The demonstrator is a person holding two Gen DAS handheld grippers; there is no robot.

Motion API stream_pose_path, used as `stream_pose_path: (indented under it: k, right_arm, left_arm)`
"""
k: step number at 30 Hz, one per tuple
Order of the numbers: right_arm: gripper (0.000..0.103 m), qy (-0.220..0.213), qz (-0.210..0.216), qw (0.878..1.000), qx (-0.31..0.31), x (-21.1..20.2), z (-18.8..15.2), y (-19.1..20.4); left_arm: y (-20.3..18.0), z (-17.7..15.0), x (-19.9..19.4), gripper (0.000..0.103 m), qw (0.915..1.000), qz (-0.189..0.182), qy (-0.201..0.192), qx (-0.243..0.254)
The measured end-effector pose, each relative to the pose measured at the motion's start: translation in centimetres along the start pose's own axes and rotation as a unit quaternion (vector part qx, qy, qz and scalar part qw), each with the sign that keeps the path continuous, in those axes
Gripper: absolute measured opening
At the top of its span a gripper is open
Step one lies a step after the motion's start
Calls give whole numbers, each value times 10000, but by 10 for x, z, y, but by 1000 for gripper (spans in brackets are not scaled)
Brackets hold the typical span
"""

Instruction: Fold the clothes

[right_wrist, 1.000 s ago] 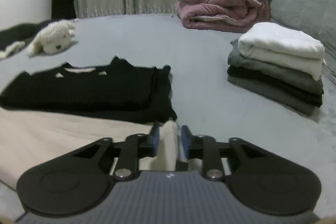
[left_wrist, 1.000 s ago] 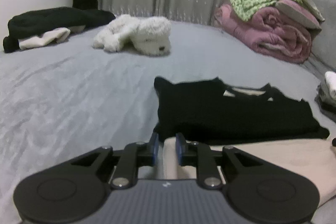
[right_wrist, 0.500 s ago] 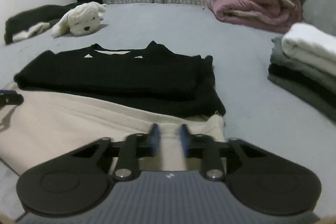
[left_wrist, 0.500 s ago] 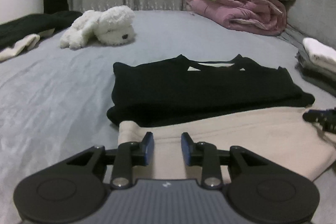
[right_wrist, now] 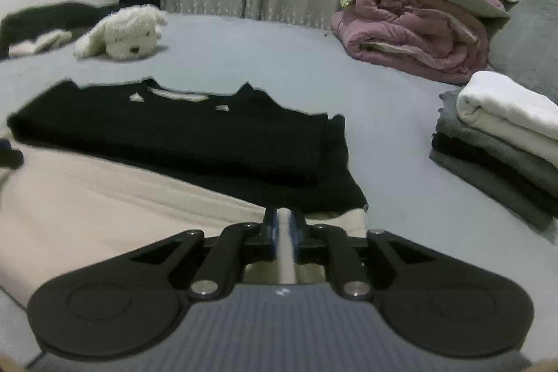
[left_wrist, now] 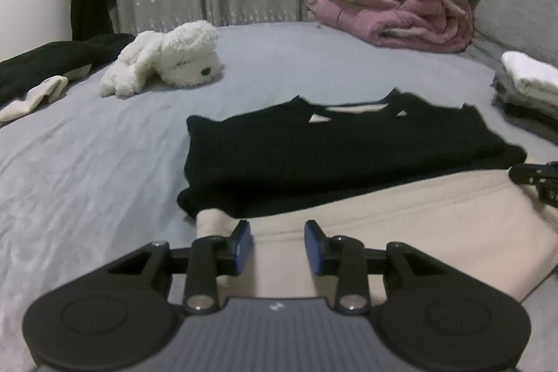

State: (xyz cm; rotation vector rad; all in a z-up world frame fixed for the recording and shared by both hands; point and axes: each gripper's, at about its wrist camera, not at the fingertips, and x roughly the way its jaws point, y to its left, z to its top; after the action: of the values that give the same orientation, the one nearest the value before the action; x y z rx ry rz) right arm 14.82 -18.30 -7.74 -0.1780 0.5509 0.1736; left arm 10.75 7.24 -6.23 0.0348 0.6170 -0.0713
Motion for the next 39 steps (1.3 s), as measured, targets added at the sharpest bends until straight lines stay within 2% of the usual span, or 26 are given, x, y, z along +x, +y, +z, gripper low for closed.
stream_pose_path:
  k: [1,3,4,9,12,13,15,18,25,28,31,39]
  right_arm:
    - [16,-38,34,10000,3,-5,2,3]
    - [25,-171,228,9996,-4,-17,6,11]
    - [34,-225,378,9990,-6,-24,6,15]
    - [36,-244,1250,9918,-106,-51,1,46]
    - [36,-146,1486,9884,-288,-58,-9,61]
    - [36,-110,1467,9882,-427,-59,-13,65]
    - [36,-8,1377,9877,-740,-57,-26,68]
    - [35,-136,1387,9848,-1032,-60,-41,61]
    - [34,-251,1340,9879,-733,-77,-34,36]
    - [34,-90,1184,9913,-562,-71,-36,22]
    - [34,87,1109,9930,-392,-64,-45,7]
    - [33,179,1317,9906,313,-78,-54,-32]
  left_arm:
    - [-2,1,-3,36,10000,-69,-50,11]
    - [-9,1,-9,36,9995,-290,-115,76]
    - [-12,1,-12,36,9989,-432,-144,121]
    - [-33,-6,-27,37,9912,-1231,-176,464]
    - [-46,-17,-26,37,9858,-1436,41,867]
    - [-50,-22,-25,37,9841,-1437,137,1035]
    - [-53,-33,-27,38,9808,-1388,87,1366]
    - [-52,-43,-31,41,9768,-1328,-24,1677]
    - [-36,-35,-46,42,9812,-1146,-75,1550]
    - [-26,-41,-43,43,9829,-1070,85,1498]
    - [-15,-49,-44,48,9825,-1108,69,1496]
    - [14,-56,-58,56,9853,-1182,100,1231]
